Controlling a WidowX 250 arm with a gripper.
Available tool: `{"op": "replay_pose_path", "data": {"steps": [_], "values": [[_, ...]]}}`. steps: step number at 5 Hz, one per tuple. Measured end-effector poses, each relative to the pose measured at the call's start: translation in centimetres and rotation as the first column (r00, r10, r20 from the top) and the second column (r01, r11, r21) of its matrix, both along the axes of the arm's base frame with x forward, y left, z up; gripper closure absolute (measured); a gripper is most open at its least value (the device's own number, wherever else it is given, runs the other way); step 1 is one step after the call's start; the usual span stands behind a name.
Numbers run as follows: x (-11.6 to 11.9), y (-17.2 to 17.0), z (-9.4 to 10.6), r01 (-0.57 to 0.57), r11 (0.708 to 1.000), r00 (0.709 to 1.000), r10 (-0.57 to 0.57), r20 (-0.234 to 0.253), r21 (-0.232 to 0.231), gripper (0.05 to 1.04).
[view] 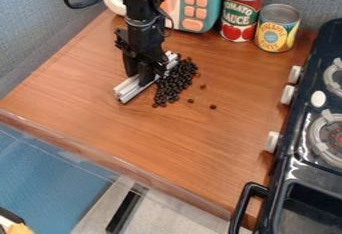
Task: Sweep into pile
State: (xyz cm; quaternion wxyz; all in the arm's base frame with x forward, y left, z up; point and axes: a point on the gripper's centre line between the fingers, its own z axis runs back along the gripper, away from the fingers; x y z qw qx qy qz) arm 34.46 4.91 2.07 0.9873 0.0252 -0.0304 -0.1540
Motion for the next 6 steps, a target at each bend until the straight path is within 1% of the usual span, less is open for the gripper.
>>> {"op": "replay_pose_path", "data": {"steps": [1,2,3,4,5,6], "values": [[-0.5,-1.2,0.2,0.007,1.000,1.000,-0.007,-0.001,-0.017,0.745],[-1.1,-2.1,0.1,0.009,0.999,1.000,-0.009,-0.016,-0.036,0.745],[-1.6,-3.2,0.3,0.024,0.999,0.999,-0.025,-0.021,-0.044,0.745],[-1.7,-3.6,0.3,0.023,0.999,1.000,-0.024,-0.020,-0.045,0.745],[-1.6,-3.3,1.0,0.033,0.999,0.999,-0.032,0.029,-0.038,0.745],[-1.0,-1.5,2.3,-0.014,1.000,0.997,0.016,0.071,-0.027,0.745]]}}
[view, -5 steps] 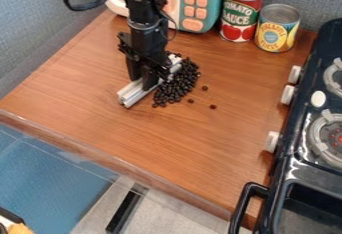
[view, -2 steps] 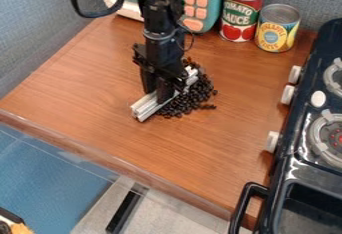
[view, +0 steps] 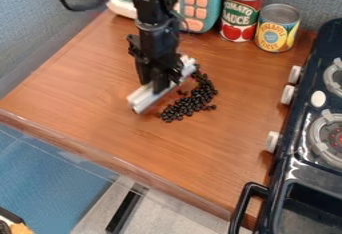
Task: Sweep into pile
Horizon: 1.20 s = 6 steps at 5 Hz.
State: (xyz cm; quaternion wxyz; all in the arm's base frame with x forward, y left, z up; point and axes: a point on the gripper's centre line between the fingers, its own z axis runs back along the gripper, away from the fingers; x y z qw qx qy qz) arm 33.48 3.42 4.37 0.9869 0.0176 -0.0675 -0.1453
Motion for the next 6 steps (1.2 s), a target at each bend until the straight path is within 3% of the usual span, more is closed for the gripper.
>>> {"op": "replay_pose_path", "data": {"steps": [1,2,4,6], "values": [[1.2,2.7,3.2,-0.057,0.998,0.997,0.058,0.054,-0.019,0.745],[1.8,5.2,5.2,-0.087,0.996,0.993,0.088,0.075,-0.017,0.745],[4.9,9.5,3.7,-0.133,0.990,0.990,0.131,0.052,0.040,0.745],[5.7,11.2,2.0,-0.106,0.985,0.994,0.103,0.025,0.134,0.745]]}}
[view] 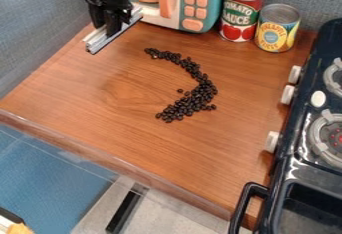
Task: Sweep into pile
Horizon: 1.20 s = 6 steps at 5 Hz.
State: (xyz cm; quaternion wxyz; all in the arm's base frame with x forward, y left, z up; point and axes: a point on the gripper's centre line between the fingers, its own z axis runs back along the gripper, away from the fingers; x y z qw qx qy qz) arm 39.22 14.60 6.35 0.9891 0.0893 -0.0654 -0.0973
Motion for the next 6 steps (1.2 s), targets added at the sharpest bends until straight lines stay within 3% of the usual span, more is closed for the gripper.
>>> {"op": "replay_pose_path", "data": {"steps": [2,3,4,6], "values": [[0.7,-0.2,-1.2,0.042,0.996,0.999,-0.041,-0.008,0.078,0.745],[0.6,0.1,-2.3,0.046,0.994,0.999,-0.044,-0.024,0.096,0.745],[0.5,0.3,-3.5,0.048,0.993,0.998,-0.043,-0.049,0.105,0.745],[0.6,-0.1,-3.6,0.060,0.994,0.997,-0.054,-0.058,0.094,0.745]]}}
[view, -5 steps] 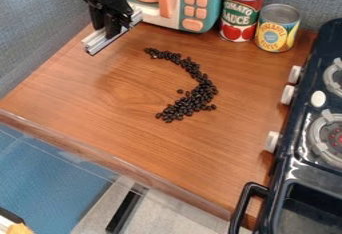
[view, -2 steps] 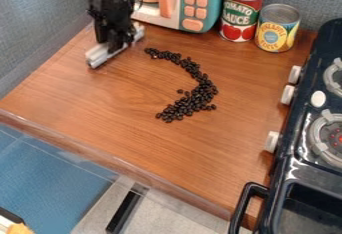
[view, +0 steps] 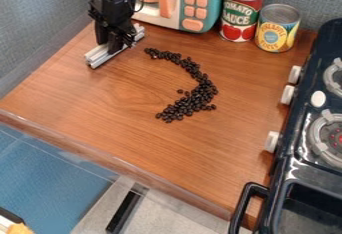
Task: Sweep into pile
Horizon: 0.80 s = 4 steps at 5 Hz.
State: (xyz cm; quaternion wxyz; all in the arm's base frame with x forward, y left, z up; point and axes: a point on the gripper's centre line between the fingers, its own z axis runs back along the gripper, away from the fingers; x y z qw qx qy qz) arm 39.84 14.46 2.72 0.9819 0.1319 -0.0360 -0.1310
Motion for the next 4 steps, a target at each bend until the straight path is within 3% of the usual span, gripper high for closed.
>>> {"op": "replay_pose_path", "data": {"steps": [2,4], "values": [[-1.2,-2.5,-0.2,0.017,0.998,0.999,-0.021,-0.050,-0.065,0.745],[-1.7,-4.3,0.0,0.040,0.995,0.997,-0.046,-0.063,-0.087,0.745]]}}
